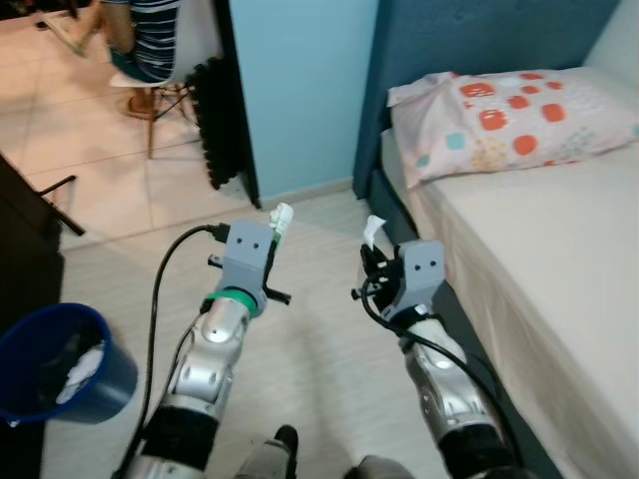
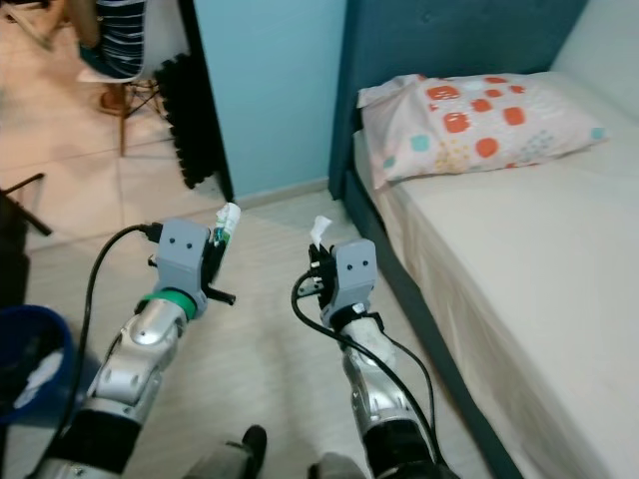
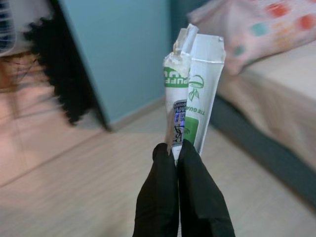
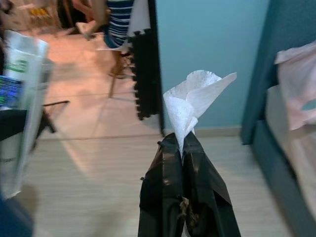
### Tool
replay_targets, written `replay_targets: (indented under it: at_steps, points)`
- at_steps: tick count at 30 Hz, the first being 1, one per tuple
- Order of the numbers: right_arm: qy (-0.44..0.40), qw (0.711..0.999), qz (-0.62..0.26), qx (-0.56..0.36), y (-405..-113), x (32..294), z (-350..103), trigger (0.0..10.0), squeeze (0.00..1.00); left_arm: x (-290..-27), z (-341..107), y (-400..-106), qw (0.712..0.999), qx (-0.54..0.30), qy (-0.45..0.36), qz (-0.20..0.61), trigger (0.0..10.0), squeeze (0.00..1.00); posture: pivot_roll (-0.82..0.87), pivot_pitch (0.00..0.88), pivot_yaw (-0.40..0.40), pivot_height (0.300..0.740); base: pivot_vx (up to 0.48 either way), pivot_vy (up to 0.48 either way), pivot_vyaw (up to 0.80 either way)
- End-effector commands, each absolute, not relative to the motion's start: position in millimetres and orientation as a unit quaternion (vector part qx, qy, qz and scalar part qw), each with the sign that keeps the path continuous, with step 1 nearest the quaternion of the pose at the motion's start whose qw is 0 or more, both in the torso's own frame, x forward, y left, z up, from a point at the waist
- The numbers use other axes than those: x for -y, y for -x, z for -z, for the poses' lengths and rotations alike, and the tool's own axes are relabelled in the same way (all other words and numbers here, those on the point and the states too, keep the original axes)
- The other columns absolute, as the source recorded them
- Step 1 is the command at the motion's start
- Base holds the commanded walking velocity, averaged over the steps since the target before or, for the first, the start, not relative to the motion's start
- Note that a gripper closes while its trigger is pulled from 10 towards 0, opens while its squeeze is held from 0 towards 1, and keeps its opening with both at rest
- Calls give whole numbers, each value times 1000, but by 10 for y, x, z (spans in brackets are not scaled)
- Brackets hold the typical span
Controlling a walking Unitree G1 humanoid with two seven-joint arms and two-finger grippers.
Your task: Clean up the room
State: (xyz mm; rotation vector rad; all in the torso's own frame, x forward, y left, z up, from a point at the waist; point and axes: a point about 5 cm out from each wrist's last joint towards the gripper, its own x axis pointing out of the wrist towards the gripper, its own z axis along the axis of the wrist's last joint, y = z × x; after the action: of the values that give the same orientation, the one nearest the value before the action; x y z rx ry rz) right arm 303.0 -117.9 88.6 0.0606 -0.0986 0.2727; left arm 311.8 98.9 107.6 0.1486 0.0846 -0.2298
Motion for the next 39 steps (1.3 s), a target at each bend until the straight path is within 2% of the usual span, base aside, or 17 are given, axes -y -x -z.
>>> replay_targets:
  at_steps: [1,14,17,25,31,35,39]
  points:
    - [-42,989,-140,38,-3012,1129,-843,10000,0,-1069,-991,-3101,990,-61,-79,103,10000,0,-35,26,29,740,0,0,725]
    - [-40,989,-134,42,-3031,1166,-861,10000,0,-1100,-967,-3108,990,-61,-89,95,10000,0,-36,23,28,740,0,0,722]
    - [-34,992,-119,39,-3057,1199,-866,10000,0,-1116,-956,-3112,990,-61,-96,89,10000,0,-37,22,27,740,0,0,0]
    - [-27,992,-115,40,-3065,1200,-867,10000,0,-1129,-941,-3124,989,-62,-103,81,10000,0,-40,18,25,740,454,0,0]
    - [-16,994,-98,38,-3079,1254,-858,10000,0,-1127,-933,-3127,990,-63,-104,78,10000,0,-37,16,24,740,466,0,694]
    - [-13,994,-98,37,-3085,1255,-861,10000,0,-1128,-932,-3128,990,-62,-104,78,10000,0,-37,17,23,740,465,0,0]
    - [-21,993,-109,40,-3078,1230,-863,10000,0,-1130,-931,-3130,990,-62,-104,76,10000,0,-36,19,21,740,461,0,625]
